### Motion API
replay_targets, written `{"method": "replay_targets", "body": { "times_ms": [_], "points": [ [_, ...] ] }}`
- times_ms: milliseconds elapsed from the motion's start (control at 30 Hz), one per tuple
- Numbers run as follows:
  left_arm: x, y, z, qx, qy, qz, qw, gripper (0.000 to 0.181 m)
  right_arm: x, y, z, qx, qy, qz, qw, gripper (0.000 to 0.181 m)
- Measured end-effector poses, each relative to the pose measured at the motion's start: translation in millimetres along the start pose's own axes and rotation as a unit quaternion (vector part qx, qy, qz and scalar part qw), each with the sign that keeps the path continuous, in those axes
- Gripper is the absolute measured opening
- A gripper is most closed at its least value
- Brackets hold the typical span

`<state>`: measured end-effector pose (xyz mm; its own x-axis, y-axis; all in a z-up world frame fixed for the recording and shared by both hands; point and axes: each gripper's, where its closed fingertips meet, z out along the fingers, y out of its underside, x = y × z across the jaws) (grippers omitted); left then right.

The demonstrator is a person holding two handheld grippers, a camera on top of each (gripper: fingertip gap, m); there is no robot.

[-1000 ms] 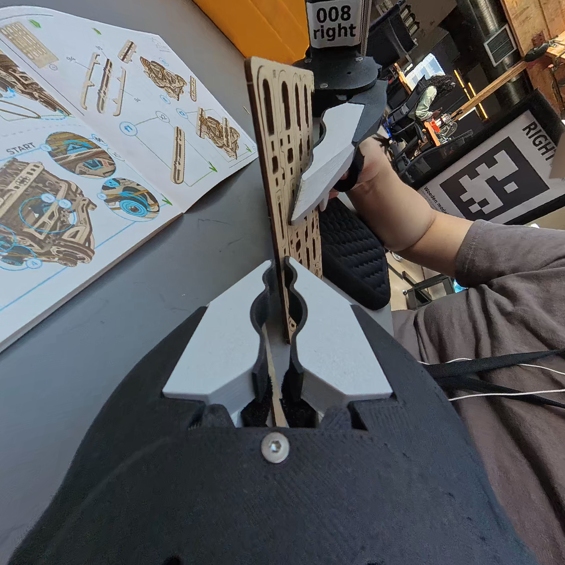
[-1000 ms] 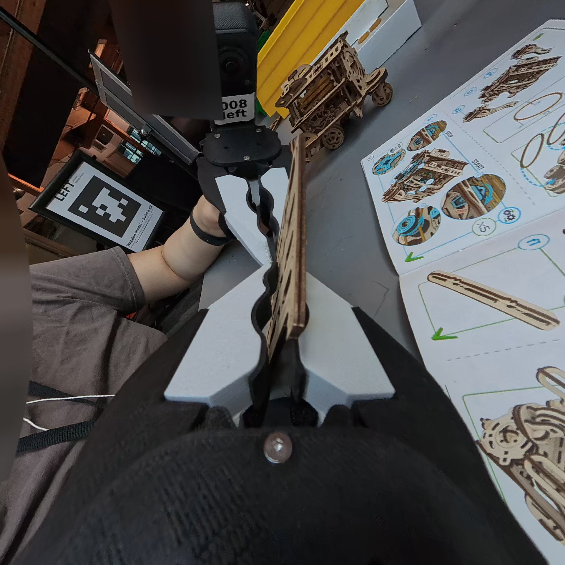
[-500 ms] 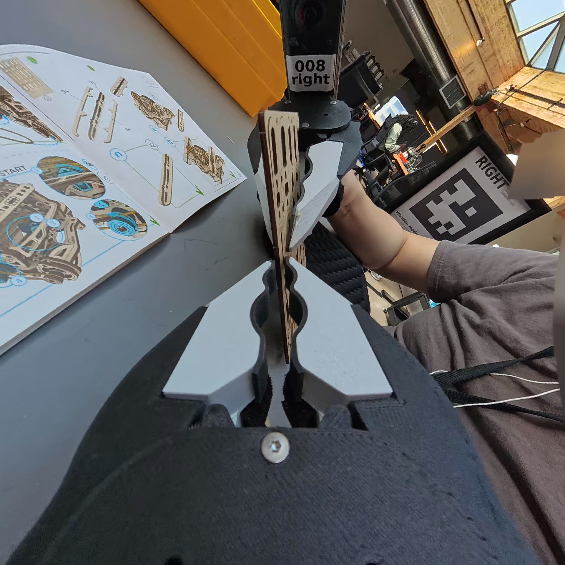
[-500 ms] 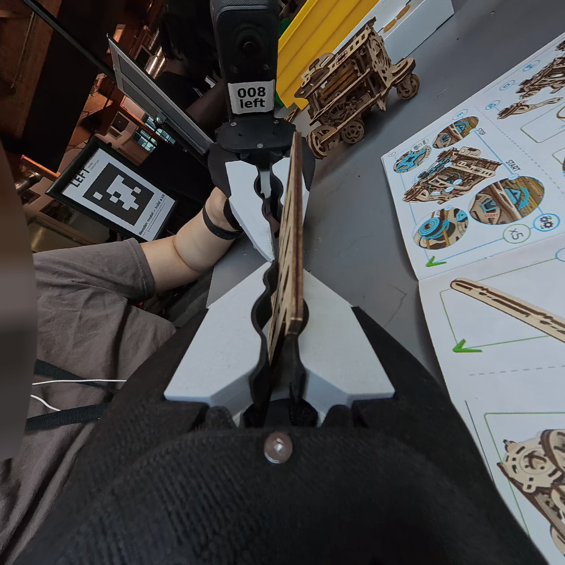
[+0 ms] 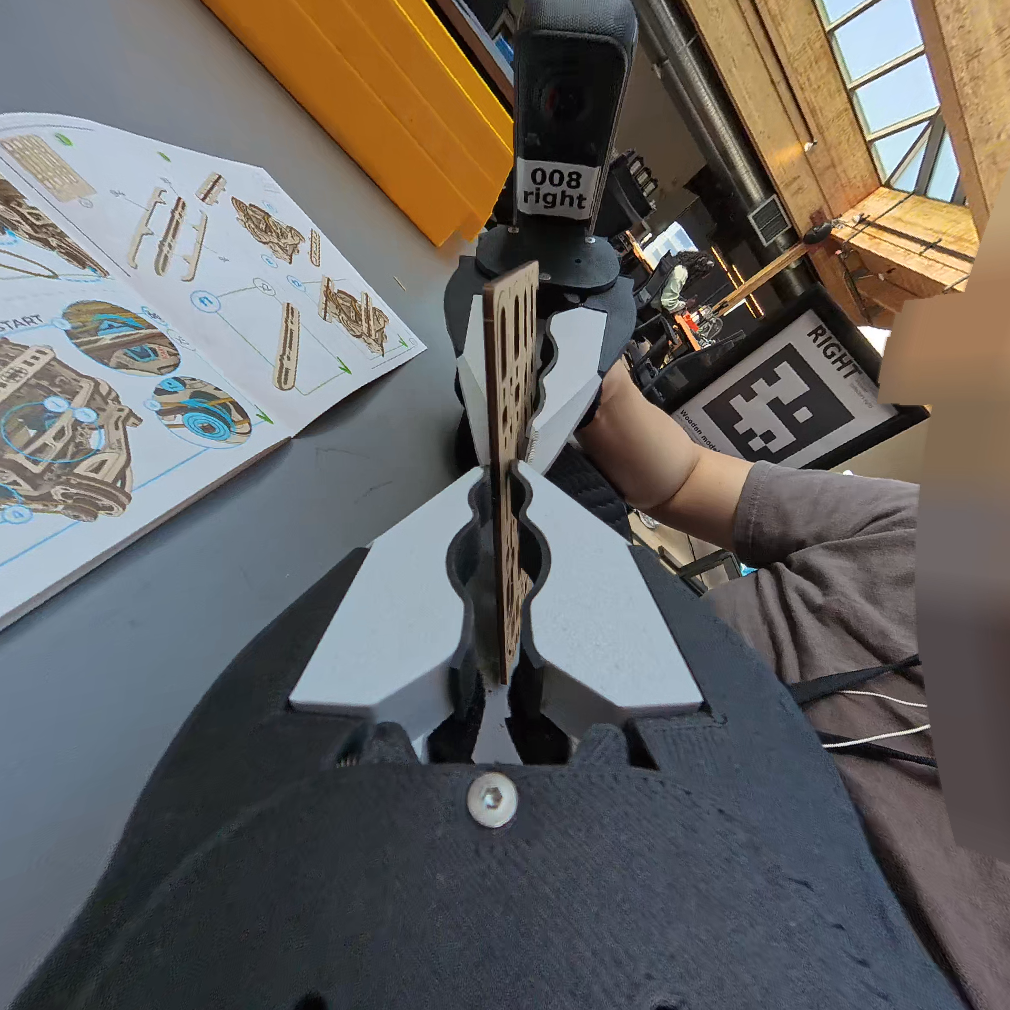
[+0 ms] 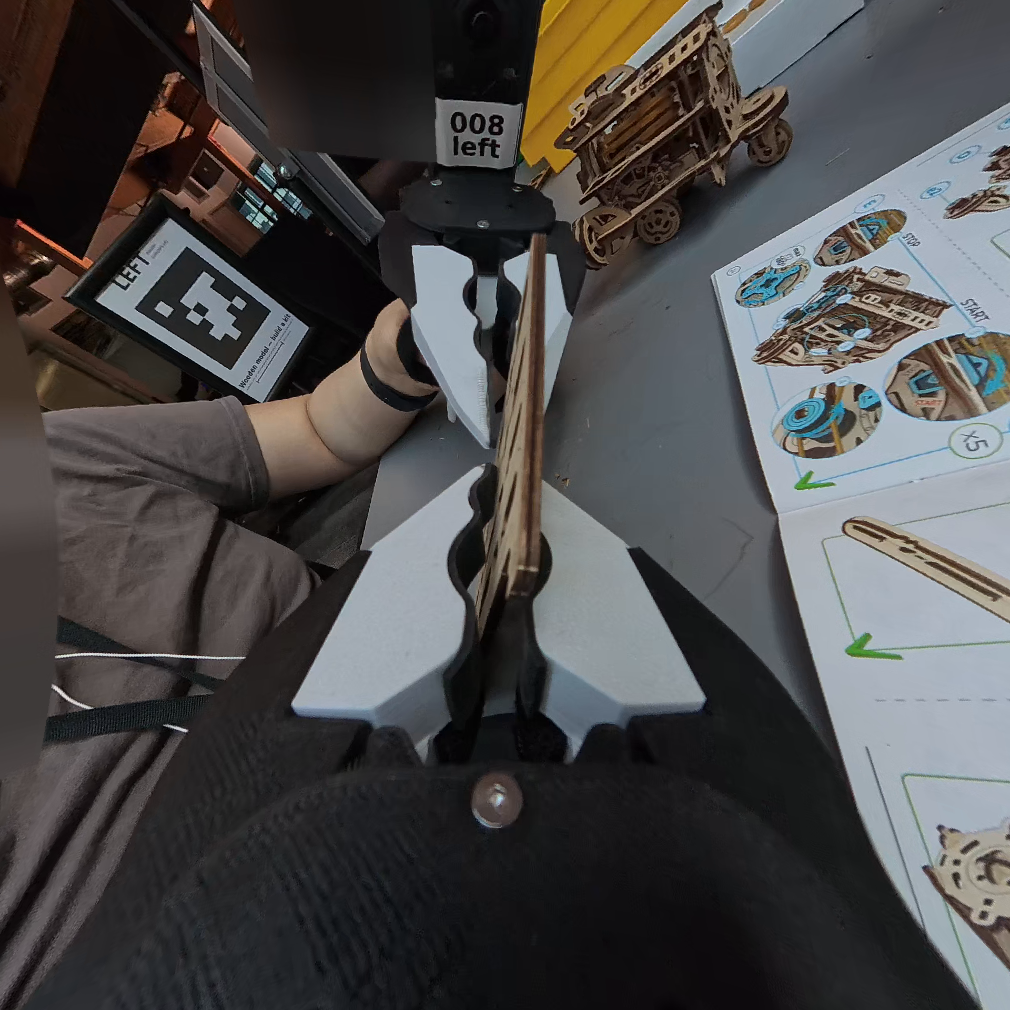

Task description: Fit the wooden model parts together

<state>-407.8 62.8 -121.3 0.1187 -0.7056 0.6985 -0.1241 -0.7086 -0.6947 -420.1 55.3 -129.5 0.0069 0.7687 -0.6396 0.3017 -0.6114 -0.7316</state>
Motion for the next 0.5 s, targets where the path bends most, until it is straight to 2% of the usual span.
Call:
{"method": "replay_targets", "body": {
  "times_ms": [367, 500],
  "points": [
    [0.9, 2.6, -0.5, -0.019, -0.030, 0.040, 0.999, 0.002, -1.7, 0.1, 0.7, 0.000, -0.005, 0.002, 1.000, 0.001],
    [-1.9, 3.0, -2.0, -0.018, -0.035, 0.030, 0.999, 0.002, 0.4, 0.2, 2.4, -0.002, 0.017, -0.019, 1.000, 0.001]
  ]
}}
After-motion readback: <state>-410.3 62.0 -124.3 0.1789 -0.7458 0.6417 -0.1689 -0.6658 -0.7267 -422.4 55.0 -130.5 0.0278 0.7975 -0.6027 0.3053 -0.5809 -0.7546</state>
